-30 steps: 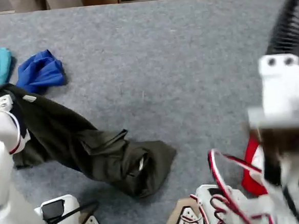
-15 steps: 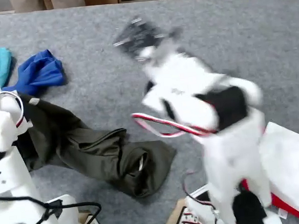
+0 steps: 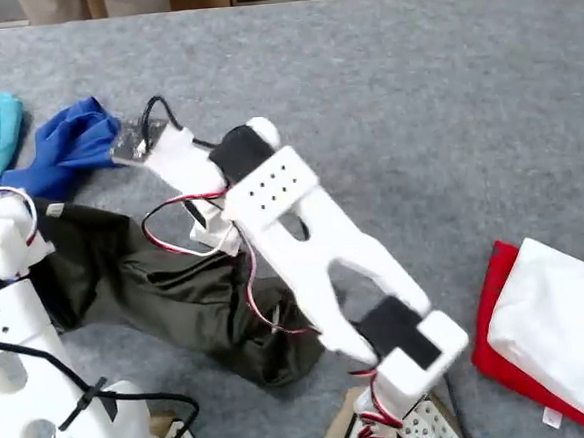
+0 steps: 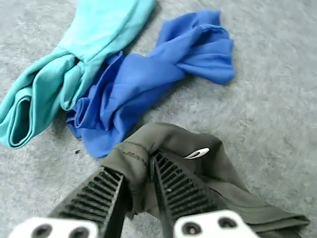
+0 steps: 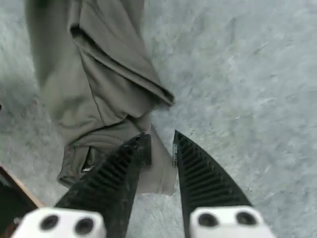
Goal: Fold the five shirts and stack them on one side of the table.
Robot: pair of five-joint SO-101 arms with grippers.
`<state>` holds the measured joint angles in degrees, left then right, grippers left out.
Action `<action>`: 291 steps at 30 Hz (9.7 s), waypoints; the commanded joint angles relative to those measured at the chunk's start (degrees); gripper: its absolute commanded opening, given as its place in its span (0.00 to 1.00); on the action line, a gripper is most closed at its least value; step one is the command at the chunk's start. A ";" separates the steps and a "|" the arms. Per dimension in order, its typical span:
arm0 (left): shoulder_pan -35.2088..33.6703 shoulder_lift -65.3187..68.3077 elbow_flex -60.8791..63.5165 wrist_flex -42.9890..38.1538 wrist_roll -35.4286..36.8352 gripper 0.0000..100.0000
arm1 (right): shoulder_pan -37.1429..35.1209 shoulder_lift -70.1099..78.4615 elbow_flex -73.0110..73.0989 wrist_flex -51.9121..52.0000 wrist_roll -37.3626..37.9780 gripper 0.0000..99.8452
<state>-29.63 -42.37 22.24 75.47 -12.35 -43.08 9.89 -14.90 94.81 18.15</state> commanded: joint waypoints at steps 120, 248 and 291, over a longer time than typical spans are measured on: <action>15.56 -0.92 -47.38 19.16 8.44 0.02 | 30.81 -34.33 -50.68 -36.22 47.30 0.01; 15.82 40.48 12.22 -14.07 -4.22 0.02 | 58.95 -70.46 80.04 -20.40 31.74 0.00; 10.99 40.48 -13.80 16.09 -6.68 0.24 | 60.88 -70.29 72.66 -20.84 37.01 0.29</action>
<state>-16.97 -1.49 16.00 87.52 -18.68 18.64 -59.65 62.02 75.65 57.10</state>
